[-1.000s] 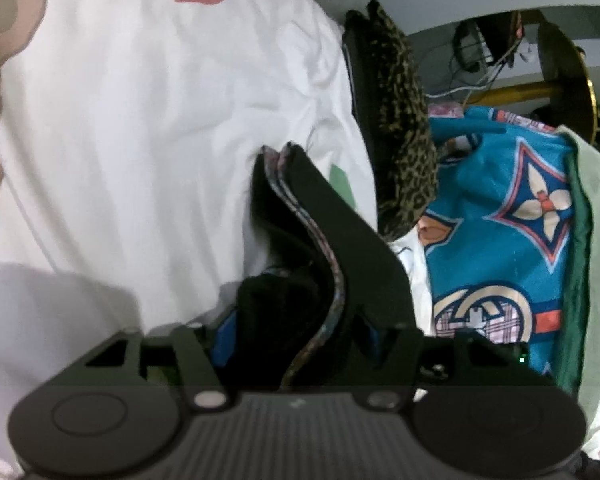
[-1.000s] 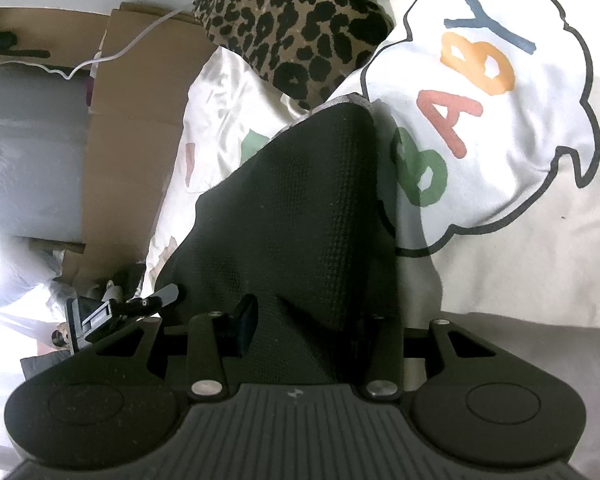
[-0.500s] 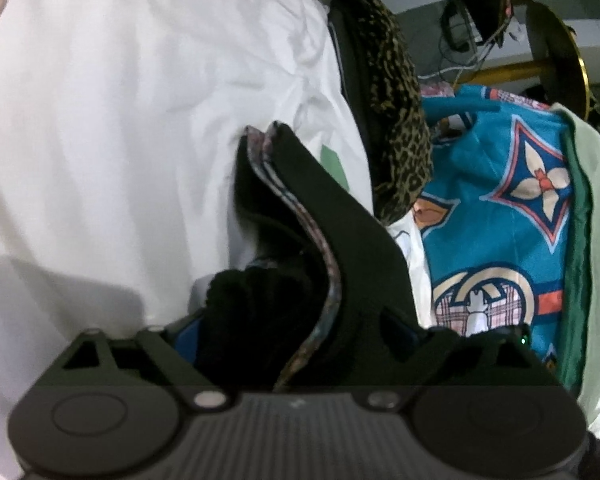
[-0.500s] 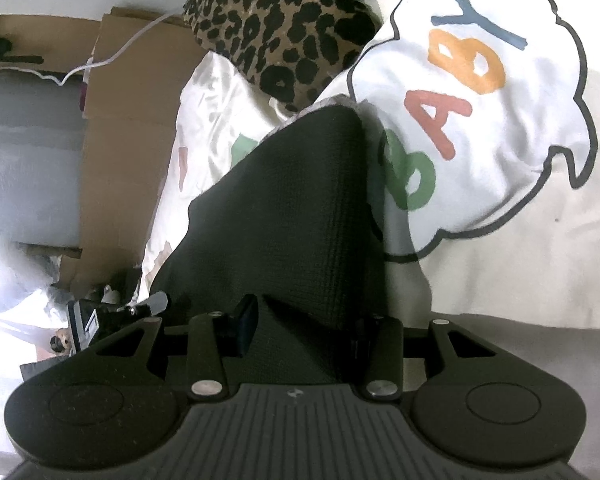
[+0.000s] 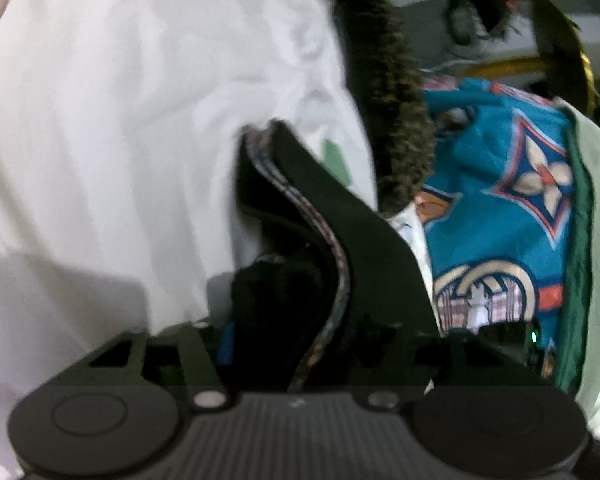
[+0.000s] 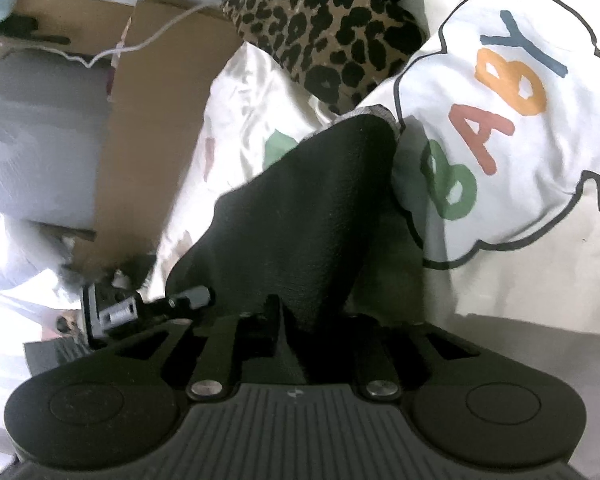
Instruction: Fold clothes
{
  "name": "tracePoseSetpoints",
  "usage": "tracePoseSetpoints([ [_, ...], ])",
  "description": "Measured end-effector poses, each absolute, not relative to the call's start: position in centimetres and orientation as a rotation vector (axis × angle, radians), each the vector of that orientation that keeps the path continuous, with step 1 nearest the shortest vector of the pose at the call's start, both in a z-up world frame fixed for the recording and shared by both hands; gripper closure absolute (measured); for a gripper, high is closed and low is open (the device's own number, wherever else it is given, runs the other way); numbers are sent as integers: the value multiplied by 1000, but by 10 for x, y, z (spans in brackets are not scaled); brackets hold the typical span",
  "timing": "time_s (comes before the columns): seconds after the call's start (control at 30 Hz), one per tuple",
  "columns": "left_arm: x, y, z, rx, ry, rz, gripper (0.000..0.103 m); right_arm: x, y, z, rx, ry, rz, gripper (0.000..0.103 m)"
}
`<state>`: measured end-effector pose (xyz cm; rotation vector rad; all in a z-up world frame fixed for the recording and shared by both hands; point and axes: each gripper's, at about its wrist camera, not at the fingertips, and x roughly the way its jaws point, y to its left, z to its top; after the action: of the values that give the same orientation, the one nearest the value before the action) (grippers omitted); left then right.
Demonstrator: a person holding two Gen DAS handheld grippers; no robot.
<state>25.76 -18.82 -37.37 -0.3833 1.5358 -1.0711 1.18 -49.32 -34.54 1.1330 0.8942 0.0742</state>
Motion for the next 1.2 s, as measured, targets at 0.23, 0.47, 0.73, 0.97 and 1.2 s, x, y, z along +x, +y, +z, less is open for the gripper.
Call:
tracePoseSetpoints([
  [0.23,255,-200,-376,-356,1542,-1127,23,2,-489,-360,1144,931,50,66],
  [0.47,258,-210,-378,-322,1557,-1180,25,4,-481,-368,1156,939,56,66],
  [0.73,257,-211,-375,-228,1547,-1163,52,16,-474,-368,1101,988,69,82],
  [0.97,245,-218,-359,-136,1514,-1081,59,26,-463,-352,1015,1032,34,90],
  [1.2,230,-226,-342,-32,1461,-979,61,36,-448,-333,892,1064,-23,90],
])
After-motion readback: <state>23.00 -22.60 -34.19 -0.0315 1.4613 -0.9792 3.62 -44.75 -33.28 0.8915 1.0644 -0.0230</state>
